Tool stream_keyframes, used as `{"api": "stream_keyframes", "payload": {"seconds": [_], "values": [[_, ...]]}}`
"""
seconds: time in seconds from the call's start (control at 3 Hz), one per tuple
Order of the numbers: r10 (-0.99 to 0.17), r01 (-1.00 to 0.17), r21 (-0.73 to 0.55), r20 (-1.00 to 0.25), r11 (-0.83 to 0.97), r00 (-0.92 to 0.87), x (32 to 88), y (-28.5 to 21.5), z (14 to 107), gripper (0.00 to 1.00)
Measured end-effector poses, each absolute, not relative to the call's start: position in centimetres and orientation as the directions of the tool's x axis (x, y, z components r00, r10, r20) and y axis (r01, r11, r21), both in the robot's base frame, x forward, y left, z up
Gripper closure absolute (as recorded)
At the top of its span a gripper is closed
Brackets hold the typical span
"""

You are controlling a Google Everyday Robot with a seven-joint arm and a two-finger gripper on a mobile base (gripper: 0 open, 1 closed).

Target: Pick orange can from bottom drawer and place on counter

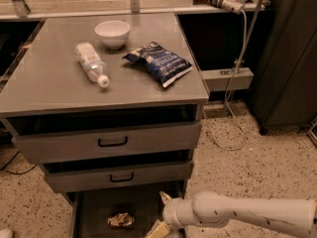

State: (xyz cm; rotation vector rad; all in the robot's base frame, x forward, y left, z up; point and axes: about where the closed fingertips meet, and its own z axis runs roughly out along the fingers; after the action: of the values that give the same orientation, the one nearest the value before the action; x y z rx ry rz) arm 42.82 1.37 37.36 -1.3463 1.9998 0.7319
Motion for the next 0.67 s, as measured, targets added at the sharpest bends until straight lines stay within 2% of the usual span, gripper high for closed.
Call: {"api": "stream_keyframes", "payload": {"seconds": [0.67], "values": [[-0.598,-0.946,0.108,-0.751,0.306,-0.279,43.2,2.9,35.3,0.00]]}}
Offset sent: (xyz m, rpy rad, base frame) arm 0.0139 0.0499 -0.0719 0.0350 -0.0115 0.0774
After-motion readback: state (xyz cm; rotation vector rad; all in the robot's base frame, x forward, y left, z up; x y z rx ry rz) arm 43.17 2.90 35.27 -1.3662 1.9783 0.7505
